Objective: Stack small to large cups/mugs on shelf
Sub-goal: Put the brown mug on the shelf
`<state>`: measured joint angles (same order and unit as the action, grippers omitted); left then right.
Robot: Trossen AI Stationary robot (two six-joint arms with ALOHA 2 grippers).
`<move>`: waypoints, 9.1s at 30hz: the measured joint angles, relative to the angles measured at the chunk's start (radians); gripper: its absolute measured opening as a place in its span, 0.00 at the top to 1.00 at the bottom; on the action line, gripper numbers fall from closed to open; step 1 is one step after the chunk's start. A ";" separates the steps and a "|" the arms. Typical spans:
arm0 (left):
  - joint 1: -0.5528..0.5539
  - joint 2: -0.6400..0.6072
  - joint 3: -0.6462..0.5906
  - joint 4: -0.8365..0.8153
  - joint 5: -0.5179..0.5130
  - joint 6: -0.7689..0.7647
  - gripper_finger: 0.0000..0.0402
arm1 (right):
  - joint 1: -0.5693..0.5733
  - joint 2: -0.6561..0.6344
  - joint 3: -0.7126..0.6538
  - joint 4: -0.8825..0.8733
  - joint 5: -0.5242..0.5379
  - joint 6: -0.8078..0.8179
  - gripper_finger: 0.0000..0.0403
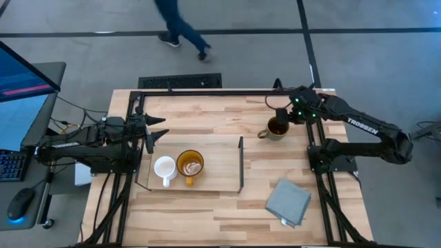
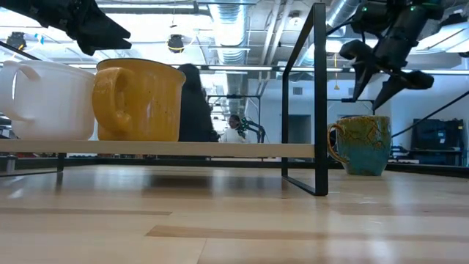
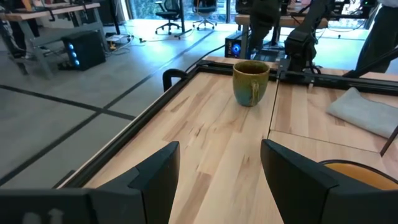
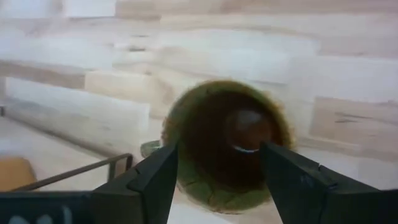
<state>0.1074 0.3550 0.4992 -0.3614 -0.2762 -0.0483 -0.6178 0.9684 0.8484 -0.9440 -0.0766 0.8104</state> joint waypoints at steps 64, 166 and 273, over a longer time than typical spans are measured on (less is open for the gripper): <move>0.000 0.000 0.000 -0.046 -0.006 0.003 0.46 | -0.095 0.449 0.033 -0.035 -0.025 -0.159 0.89; 0.000 0.057 0.000 -0.069 -0.017 -0.054 0.46 | 0.557 0.705 0.943 -0.060 0.229 -0.785 0.89; -0.003 0.127 0.000 -0.052 0.010 -0.071 0.46 | 0.644 1.390 1.499 -0.553 -0.031 -0.897 0.75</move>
<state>0.1043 0.4819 0.4995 -0.4133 -0.2665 -0.1195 0.0257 2.3581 2.3470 -1.4966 -0.1074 -0.0864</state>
